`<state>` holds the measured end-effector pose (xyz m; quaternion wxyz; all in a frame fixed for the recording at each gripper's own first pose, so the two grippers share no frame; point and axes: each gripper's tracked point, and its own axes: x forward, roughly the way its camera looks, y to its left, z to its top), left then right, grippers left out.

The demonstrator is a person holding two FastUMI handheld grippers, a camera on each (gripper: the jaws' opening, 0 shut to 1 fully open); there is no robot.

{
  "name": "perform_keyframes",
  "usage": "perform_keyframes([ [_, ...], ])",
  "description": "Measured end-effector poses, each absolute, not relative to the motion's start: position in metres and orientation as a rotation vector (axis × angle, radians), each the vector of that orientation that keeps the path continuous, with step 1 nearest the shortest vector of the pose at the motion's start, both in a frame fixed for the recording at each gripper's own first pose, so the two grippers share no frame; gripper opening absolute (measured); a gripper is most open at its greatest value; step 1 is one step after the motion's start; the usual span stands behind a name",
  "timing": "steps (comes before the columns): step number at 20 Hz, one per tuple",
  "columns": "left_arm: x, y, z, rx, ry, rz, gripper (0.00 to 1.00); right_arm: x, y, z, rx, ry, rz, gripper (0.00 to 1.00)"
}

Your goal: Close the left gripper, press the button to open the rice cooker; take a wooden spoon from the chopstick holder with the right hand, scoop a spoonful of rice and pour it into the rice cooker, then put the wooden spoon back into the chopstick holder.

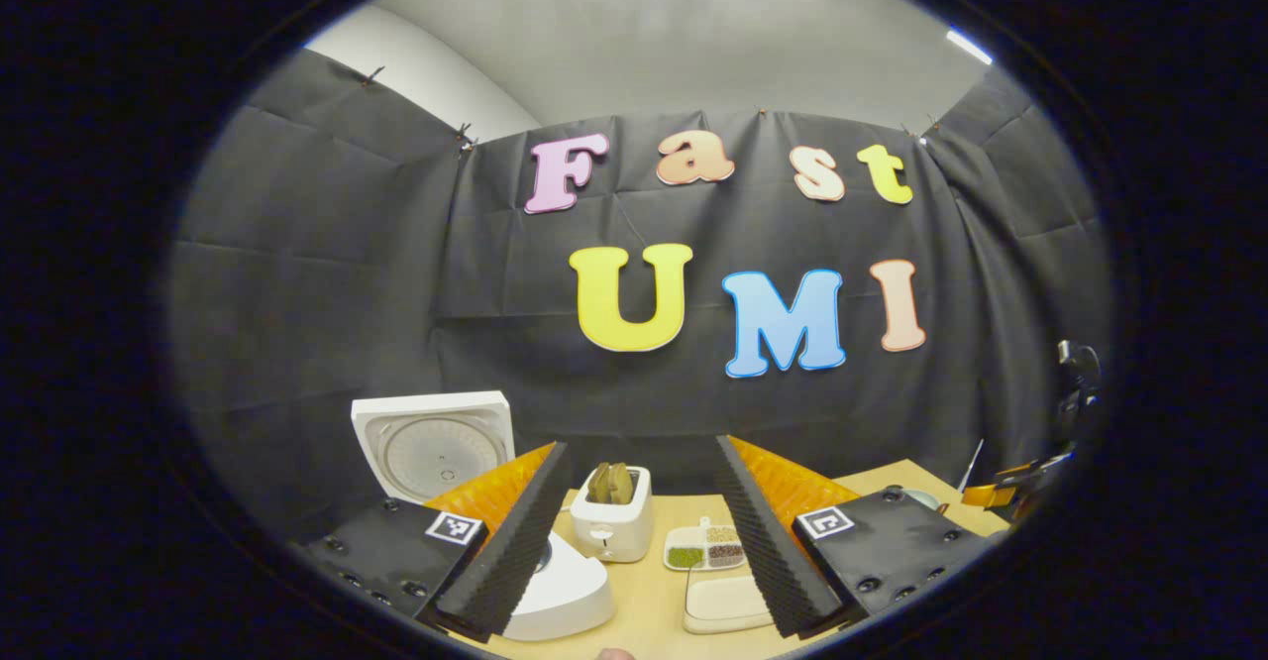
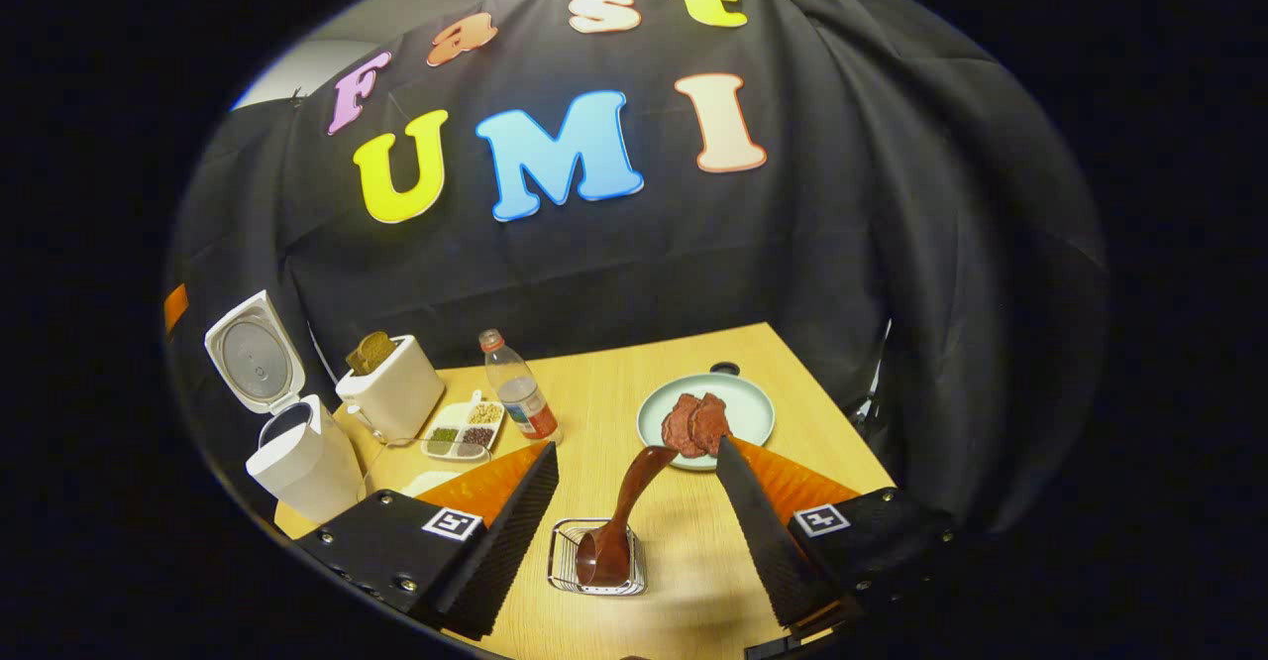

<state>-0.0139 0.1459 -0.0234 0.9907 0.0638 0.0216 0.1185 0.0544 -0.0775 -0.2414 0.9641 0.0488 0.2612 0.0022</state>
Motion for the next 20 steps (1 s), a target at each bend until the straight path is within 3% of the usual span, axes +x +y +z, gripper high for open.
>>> perform_keyframes([
  [11, -0.010, 0.130, -0.046, 0.104, 0.114, 0.283, 0.96, 0.095, -0.080, -0.313, 0.160, 0.695, 0.042, 0.99],
  [13, -0.012, 0.127, -0.046, 0.114, 0.116, 0.296, 1.00, 0.100, -0.076, -0.320, 0.173, 0.717, 0.052, 0.88],
  [15, -0.014, 0.121, -0.046, 0.119, 0.117, 0.303, 0.96, 0.101, -0.070, -0.330, 0.181, 0.752, 0.080, 0.82],
  [17, -0.018, 0.118, -0.051, 0.127, 0.126, 0.313, 0.98, 0.107, -0.068, -0.331, 0.177, 0.756, 0.105, 0.76],
  [20, -0.023, 0.114, -0.055, 0.124, 0.137, 0.330, 0.99, 0.110, -0.062, -0.333, 0.190, 0.767, 0.159, 0.48],
])
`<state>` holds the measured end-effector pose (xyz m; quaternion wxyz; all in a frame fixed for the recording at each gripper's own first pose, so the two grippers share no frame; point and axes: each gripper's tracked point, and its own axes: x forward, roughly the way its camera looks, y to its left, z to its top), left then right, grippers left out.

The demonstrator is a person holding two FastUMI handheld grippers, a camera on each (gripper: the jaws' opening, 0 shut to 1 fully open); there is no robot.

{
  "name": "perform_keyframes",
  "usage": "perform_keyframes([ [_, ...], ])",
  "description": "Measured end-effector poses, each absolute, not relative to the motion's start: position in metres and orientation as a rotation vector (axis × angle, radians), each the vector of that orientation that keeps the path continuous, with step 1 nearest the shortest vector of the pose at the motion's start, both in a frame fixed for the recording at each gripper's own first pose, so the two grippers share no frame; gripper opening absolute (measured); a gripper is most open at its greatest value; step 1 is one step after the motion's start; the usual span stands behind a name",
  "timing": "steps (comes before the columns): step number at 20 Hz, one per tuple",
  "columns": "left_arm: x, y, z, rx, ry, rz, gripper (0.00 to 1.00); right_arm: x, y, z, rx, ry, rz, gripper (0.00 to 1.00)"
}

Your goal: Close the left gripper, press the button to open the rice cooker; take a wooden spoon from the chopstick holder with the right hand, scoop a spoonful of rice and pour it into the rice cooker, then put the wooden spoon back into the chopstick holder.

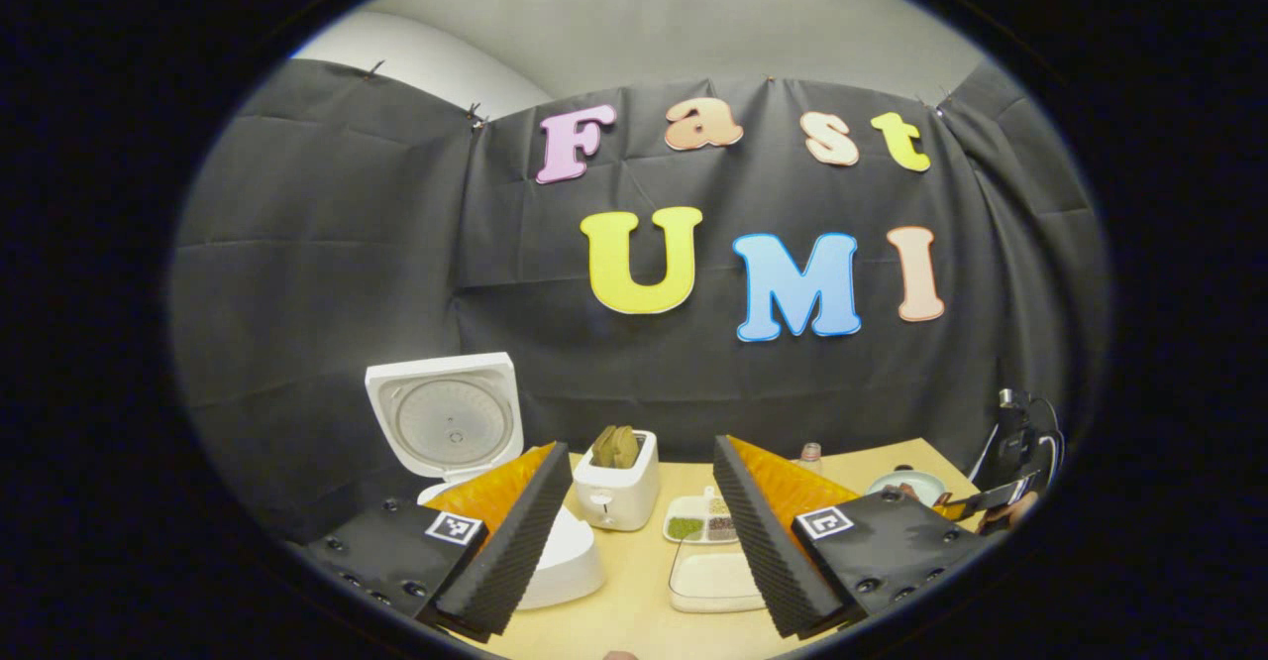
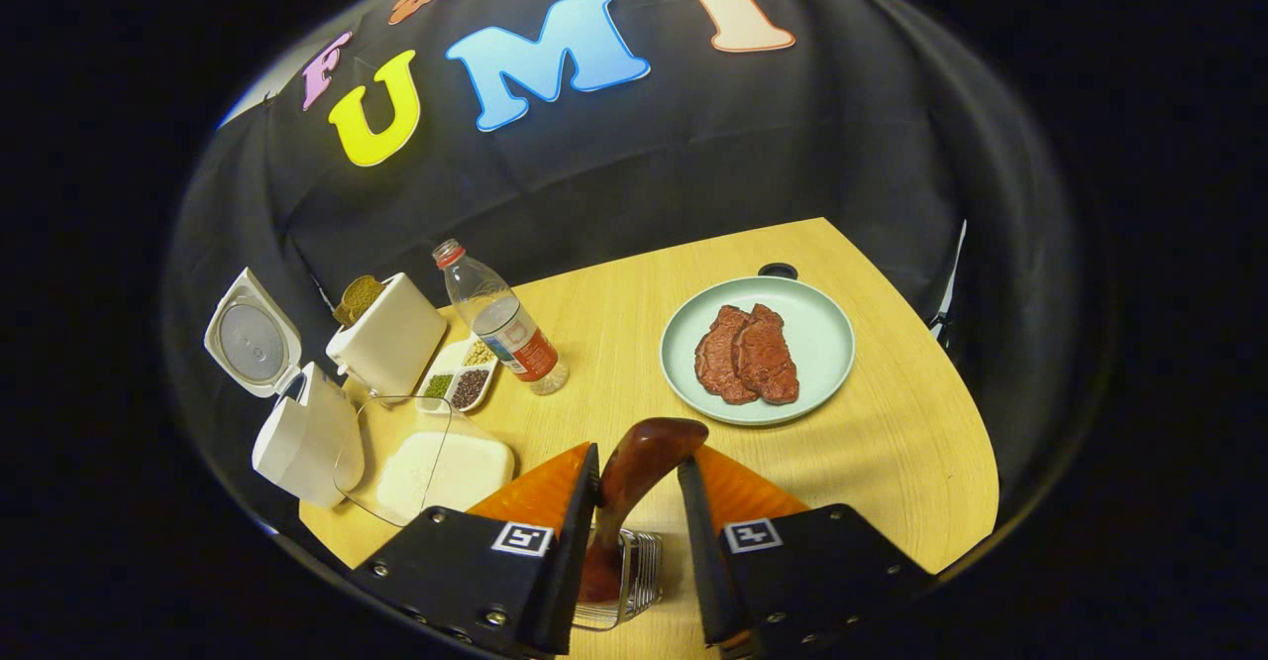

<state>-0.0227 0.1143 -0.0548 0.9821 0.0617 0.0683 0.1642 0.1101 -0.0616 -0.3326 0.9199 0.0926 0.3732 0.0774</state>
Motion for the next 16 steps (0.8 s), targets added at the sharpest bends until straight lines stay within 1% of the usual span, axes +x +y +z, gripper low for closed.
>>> perform_keyframes([
  [1, -0.024, 0.113, -0.054, 0.121, 0.137, 0.333, 0.99, 0.111, -0.058, -0.339, 0.205, 0.770, 0.175, 0.48],
  [2, -0.026, 0.111, -0.055, 0.121, 0.137, 0.334, 0.99, 0.107, -0.052, -0.335, 0.235, 0.776, 0.208, 0.32],
  [3, -0.027, 0.110, -0.054, 0.119, 0.137, 0.330, 0.96, 0.107, -0.046, -0.329, 0.280, 0.774, 0.221, 0.27],
  [4, -0.027, 0.109, -0.055, 0.116, 0.136, 0.322, 0.96, 0.104, -0.046, -0.324, 0.310, 0.756, 0.211, 0.21],
  [5, -0.025, 0.109, -0.057, 0.115, 0.137, 0.309, 0.96, 0.103, -0.046, -0.325, 0.313, 0.748, 0.198, 0.12],
  [6, -0.024, 0.109, -0.059, 0.116, 0.139, 0.295, 0.96, 0.096, -0.042, -0.321, 0.308, 0.742, 0.202, 0.06],
  [7, -0.023, 0.110, -0.057, 0.116, 0.137, 0.280, 0.96, 0.091, -0.041, -0.316, 0.289, 0.724, 0.194, 0.06],
  [8, -0.020, 0.111, -0.056, 0.112, 0.132, 0.261, 0.99, 0.090, -0.041, -0.307, 0.279, 0.697, 0.184, 0.07],
  [9, -0.019, 0.113, -0.054, 0.108, 0.124, 0.243, 1.00, 0.086, -0.040, -0.298, 0.273, 0.681, 0.168, 0.06],
  [11, -0.018, 0.117, -0.051, 0.095, 0.107, 0.207, 1.00, 0.078, -0.038, -0.278, 0.303, 0.654, 0.138, 0.06],
  [14, -0.020, 0.128, -0.053, 0.079, 0.095, 0.162, 1.00, 0.073, -0.036, -0.231, 0.329, 0.575, 0.096, 0.06],
  [15, -0.022, 0.132, -0.056, 0.072, 0.098, 0.149, 0.96, 0.071, -0.031, -0.215, 0.332, 0.541, 0.090, 0.06],
  [16, -0.024, 0.134, -0.057, 0.066, 0.098, 0.133, 0.99, 0.071, -0.025, -0.198, 0.337, 0.512, 0.090, 0.06],
])
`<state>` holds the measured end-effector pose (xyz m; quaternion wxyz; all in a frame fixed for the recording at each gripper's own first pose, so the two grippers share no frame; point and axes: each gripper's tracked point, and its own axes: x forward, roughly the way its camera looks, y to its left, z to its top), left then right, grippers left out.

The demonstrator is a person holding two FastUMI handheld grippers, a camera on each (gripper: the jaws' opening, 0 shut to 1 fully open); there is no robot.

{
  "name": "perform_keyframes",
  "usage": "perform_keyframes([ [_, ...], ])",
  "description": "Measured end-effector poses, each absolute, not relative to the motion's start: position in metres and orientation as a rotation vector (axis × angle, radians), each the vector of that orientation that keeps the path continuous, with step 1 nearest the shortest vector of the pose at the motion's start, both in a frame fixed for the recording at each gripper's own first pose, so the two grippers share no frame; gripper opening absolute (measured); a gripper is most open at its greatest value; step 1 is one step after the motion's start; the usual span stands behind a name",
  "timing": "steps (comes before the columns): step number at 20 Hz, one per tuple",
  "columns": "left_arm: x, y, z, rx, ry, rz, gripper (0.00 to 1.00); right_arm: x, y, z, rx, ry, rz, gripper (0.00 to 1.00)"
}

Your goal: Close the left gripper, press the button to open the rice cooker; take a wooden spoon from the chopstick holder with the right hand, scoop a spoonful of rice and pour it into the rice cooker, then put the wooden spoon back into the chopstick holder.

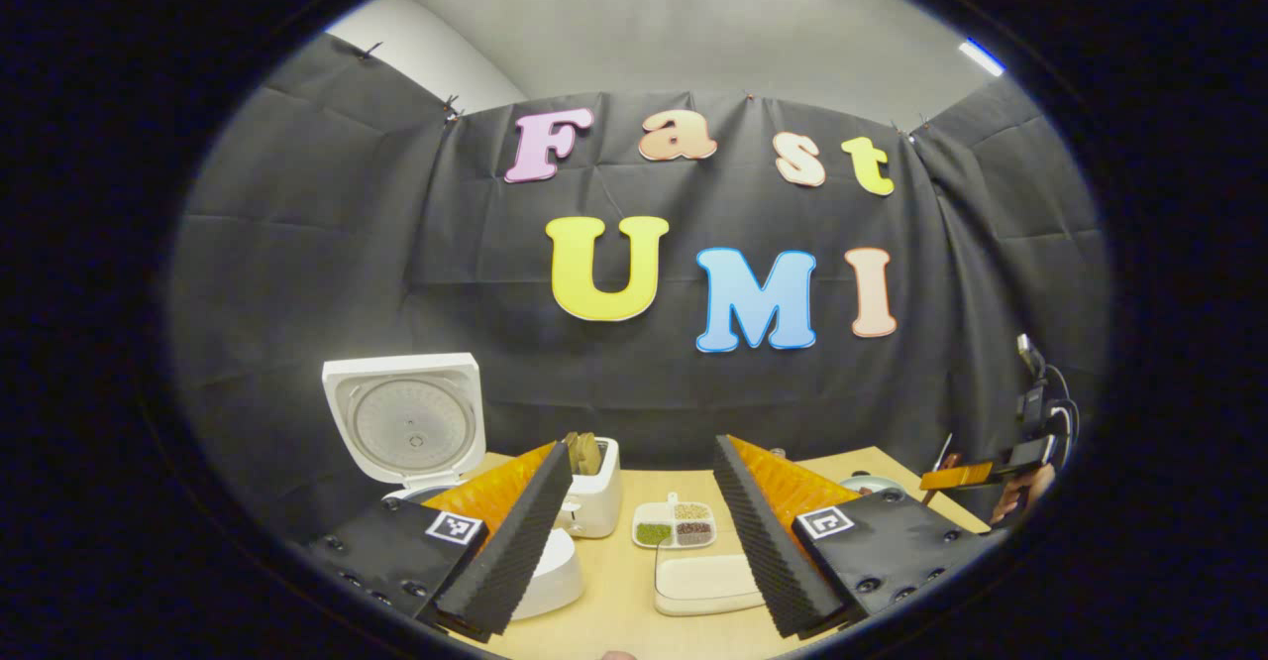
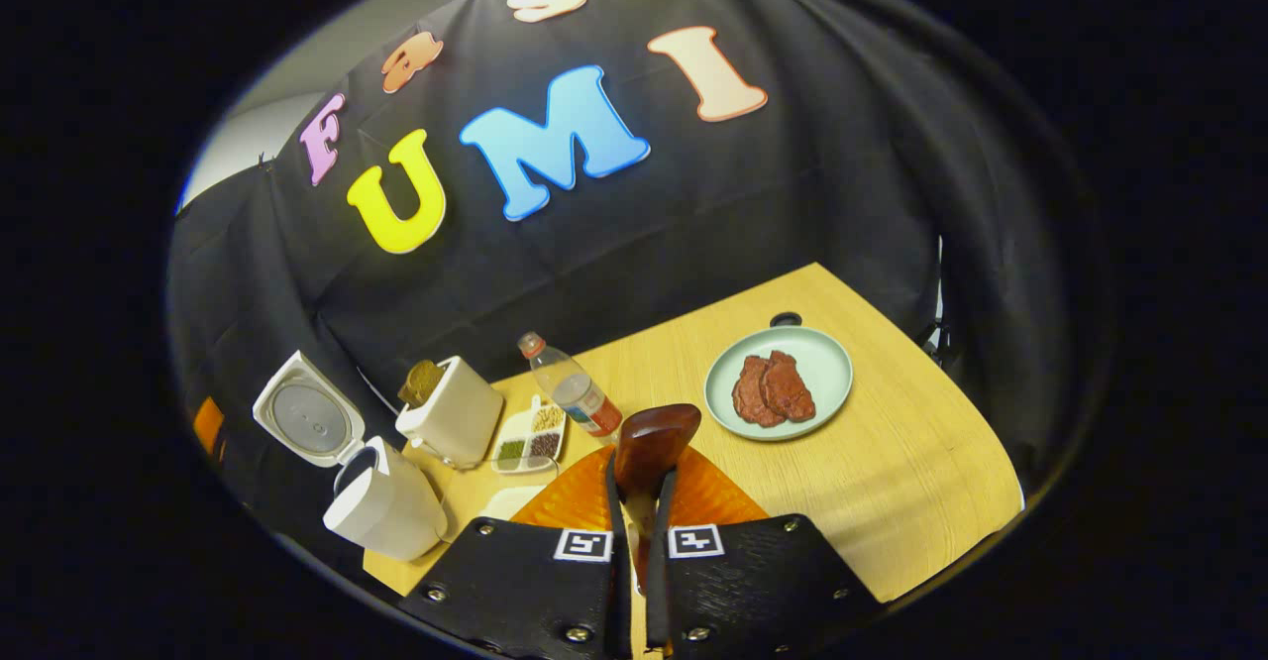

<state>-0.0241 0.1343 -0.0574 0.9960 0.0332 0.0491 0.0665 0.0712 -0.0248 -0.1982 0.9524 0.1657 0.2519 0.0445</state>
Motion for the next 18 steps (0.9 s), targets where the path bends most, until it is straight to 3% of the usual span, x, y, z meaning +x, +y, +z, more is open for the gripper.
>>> perform_keyframes([
  [6, -0.034, 0.162, -0.064, 0.082, 0.108, 0.090, 0.99, 0.087, 0.053, -0.158, 0.329, 0.422, 0.174, 0.06],
  [11, -0.043, 0.185, -0.065, 0.093, 0.095, 0.067, 0.99, 0.111, 0.121, -0.195, 0.204, 0.430, 0.210, 0.06],
  [18, -0.059, 0.222, -0.073, 0.104, 0.102, 0.065, 0.99, 0.138, 0.155, -0.260, 0.051, 0.443, 0.140, 0.06],
])
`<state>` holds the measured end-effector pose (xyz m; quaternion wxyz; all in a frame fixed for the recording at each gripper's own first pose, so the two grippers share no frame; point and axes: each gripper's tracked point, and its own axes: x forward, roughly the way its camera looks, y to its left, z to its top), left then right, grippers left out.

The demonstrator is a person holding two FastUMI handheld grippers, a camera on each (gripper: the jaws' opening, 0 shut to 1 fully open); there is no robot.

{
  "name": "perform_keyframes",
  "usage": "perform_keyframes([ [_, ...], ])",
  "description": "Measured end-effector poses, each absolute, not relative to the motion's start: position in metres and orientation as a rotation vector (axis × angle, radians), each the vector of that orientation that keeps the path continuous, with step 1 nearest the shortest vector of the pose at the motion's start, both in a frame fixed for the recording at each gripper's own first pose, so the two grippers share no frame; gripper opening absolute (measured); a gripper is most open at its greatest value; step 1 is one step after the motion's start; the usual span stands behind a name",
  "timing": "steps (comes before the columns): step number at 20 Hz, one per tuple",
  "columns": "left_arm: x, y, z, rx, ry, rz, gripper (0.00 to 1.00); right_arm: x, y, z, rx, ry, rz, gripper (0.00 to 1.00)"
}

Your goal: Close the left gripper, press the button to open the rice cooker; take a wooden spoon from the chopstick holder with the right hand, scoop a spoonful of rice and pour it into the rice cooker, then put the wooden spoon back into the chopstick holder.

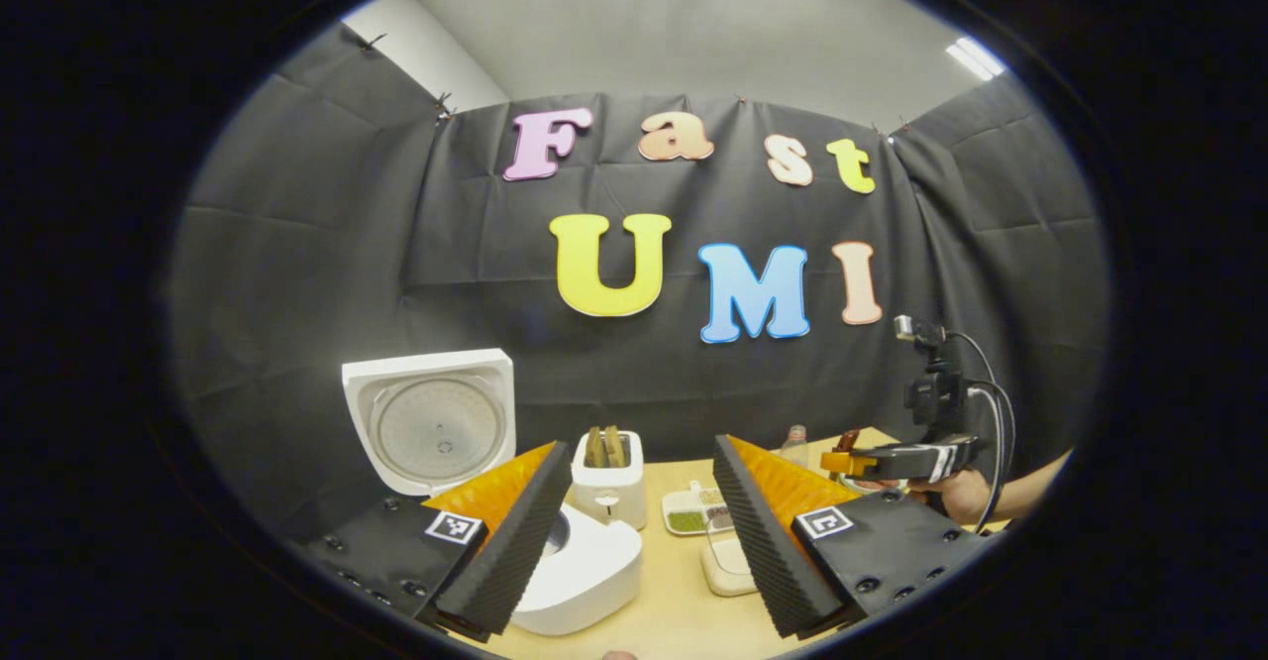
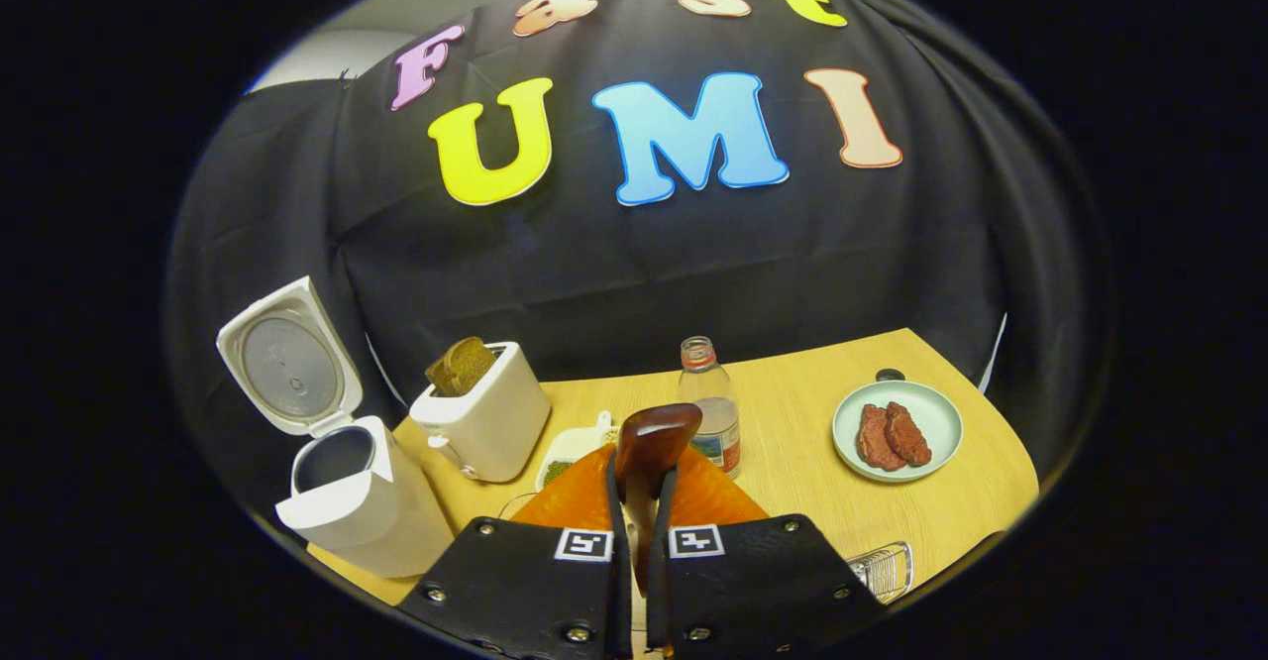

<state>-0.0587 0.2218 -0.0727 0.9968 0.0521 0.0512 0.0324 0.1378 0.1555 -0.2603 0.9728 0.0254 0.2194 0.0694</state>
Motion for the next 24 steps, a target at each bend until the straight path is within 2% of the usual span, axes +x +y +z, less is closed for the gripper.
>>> perform_keyframes([
  [7, -0.063, 0.246, -0.098, 0.065, 0.153, 0.079, 0.99, 0.156, 0.172, -0.313, -0.141, 0.424, 0.106, 0.06],
  [11, -0.065, 0.258, -0.109, 0.049, 0.178, 0.093, 0.99, 0.156, 0.194, -0.326, -0.120, 0.419, 0.124, 0.06],
  [13, -0.065, 0.262, -0.113, 0.041, 0.185, 0.103, 0.99, 0.147, 0.209, -0.335, -0.014, 0.465, 0.158, 0.06],
  [14, -0.065, 0.263, -0.114, 0.038, 0.188, 0.108, 0.96, 0.145, 0.209, -0.335, 0.044, 0.474, 0.153, 0.06],
  [15, -0.065, 0.263, -0.115, 0.034, 0.189, 0.110, 0.99, 0.144, 0.209, -0.334, 0.114, 0.489, 0.152, 0.06],
  [20, -0.062, 0.261, -0.109, 0.027, 0.183, 0.112, 0.96, 0.146, 0.185, -0.337, 0.534, 0.565, 0.114, 0.06],
  [24, -0.056, 0.255, -0.101, 0.010, 0.173, 0.106, 0.96, 0.148, 0.153, -0.311, 0.848, 0.525, 0.085, 0.06],
])
